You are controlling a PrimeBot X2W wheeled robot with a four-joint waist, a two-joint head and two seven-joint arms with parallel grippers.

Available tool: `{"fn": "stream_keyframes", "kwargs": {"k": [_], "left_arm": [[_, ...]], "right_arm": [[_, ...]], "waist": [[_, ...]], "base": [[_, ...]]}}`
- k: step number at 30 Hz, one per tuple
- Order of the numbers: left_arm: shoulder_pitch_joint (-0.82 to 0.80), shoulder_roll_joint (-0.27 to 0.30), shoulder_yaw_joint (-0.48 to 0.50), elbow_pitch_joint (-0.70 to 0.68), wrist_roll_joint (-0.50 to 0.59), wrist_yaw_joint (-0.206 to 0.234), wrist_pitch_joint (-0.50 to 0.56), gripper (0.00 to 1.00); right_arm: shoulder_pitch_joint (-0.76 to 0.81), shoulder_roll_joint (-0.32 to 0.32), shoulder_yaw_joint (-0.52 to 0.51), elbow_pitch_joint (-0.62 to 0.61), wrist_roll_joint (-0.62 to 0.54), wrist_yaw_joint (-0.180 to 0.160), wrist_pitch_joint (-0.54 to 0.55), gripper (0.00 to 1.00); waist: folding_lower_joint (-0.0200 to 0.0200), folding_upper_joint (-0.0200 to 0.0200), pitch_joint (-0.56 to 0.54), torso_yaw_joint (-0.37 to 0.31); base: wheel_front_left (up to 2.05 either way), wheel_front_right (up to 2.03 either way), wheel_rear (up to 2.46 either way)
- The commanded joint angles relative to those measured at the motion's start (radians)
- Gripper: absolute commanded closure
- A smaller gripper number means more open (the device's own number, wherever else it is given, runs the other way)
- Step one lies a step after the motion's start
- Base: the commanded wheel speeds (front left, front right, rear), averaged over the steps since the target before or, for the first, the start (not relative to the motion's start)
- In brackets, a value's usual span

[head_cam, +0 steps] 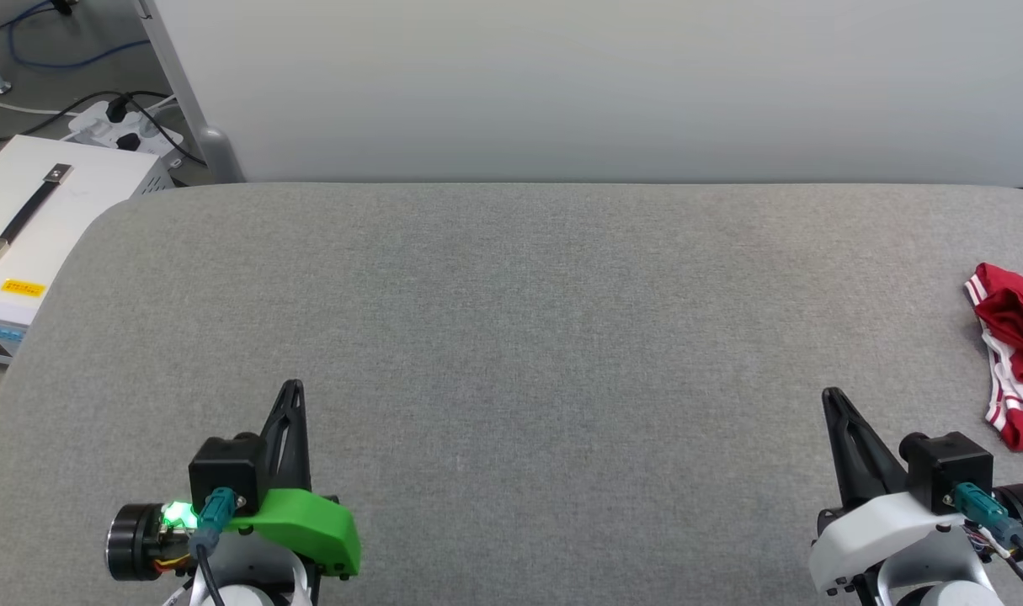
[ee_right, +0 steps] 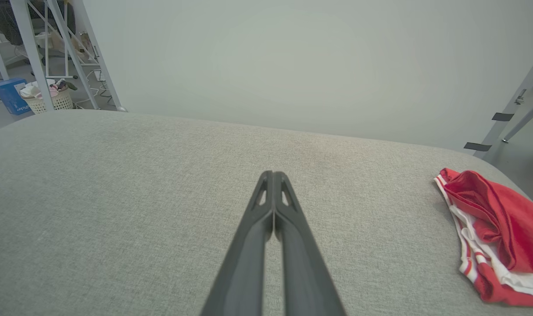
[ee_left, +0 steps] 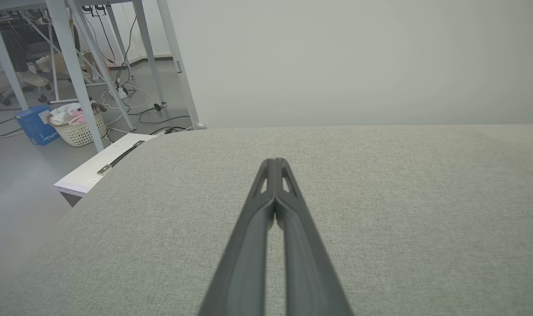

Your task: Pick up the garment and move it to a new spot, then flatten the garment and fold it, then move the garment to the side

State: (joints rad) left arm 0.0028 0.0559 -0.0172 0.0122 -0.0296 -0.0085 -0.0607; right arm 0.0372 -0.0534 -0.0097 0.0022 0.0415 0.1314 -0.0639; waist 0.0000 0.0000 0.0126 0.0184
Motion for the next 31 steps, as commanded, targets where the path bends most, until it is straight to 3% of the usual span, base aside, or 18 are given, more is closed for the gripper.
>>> {"fn": "stream_keyframes", "kwargs": {"k": [1,31], "left_arm": [[-0.002,-0.004,0.005,-0.005,0.011,0.006,0.006,1.0],[-0.003,-0.006,0.017,-0.012,0.03,0.009,0.061,1.0]], "right_arm": [[-0.017,0.001,0.002,-0.002,-0.008,-0.001,0.008,1.0],[-0.037,0.003,0.01,-0.002,-0.042,-0.001,0.064,1.0]], "waist": [[0.0,0.0,-0.001,-0.001],[0.0,0.0,-0.013,-0.018]], "base": [[0.0,0.0,0.0],[0.0,0.0,0.0]]}}
